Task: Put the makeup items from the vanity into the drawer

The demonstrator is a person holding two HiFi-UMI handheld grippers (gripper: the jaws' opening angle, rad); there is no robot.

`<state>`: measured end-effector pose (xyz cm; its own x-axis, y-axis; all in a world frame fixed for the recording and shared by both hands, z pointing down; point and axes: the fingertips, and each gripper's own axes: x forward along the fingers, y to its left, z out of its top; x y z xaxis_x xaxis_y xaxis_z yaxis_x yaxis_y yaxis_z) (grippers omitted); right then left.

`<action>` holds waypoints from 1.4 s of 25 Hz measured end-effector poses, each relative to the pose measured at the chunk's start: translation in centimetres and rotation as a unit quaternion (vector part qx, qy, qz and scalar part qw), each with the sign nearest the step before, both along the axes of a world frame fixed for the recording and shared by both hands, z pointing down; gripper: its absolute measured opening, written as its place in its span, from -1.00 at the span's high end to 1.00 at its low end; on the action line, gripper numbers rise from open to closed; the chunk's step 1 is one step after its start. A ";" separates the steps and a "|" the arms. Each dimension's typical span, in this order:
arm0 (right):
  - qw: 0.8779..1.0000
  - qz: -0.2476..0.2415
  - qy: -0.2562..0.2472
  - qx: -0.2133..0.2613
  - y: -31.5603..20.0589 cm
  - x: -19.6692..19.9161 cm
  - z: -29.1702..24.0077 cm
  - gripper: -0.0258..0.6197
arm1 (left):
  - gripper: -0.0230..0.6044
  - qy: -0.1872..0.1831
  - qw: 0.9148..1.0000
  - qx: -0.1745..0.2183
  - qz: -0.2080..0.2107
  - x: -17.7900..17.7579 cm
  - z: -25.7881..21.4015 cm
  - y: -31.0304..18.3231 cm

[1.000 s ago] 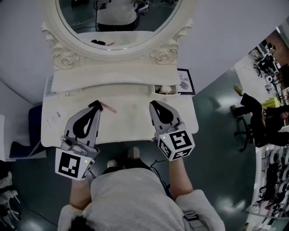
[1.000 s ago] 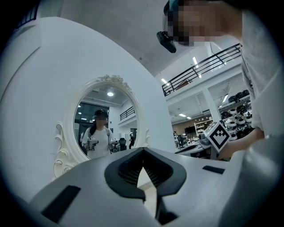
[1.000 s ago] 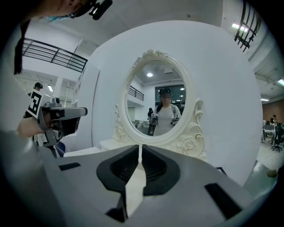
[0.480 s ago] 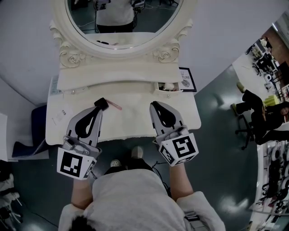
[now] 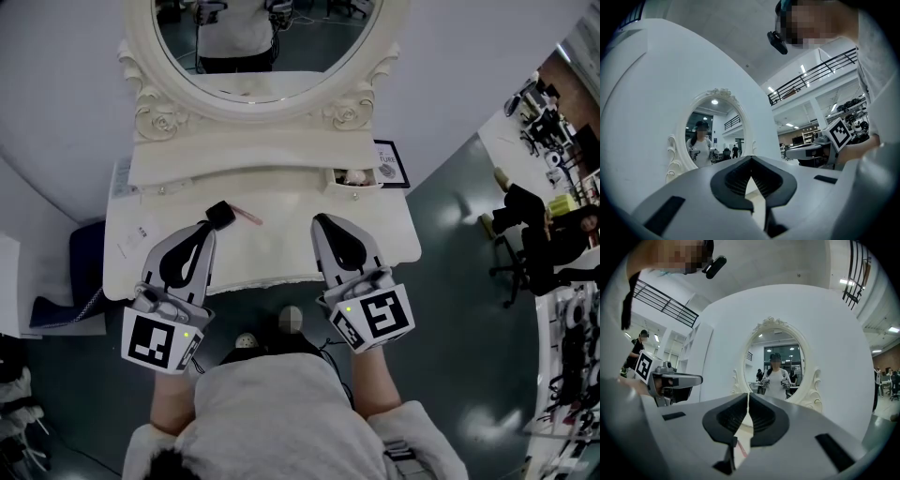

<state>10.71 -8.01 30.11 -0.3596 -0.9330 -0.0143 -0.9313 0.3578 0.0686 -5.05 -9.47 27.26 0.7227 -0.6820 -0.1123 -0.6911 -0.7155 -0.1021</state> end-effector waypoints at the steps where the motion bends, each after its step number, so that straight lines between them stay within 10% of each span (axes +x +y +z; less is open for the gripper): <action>1: 1.000 0.001 0.000 0.002 0.2 -0.3 -0.1 0.83 | 0.88 0.001 1.000 0.001 0.000 -0.2 -0.1 0.1; 35: 0.999 0.000 -0.005 0.032 1.4 -3.3 -1.9 0.83 | 0.88 0.014 1.000 0.016 0.014 -1.8 -1.0 0.6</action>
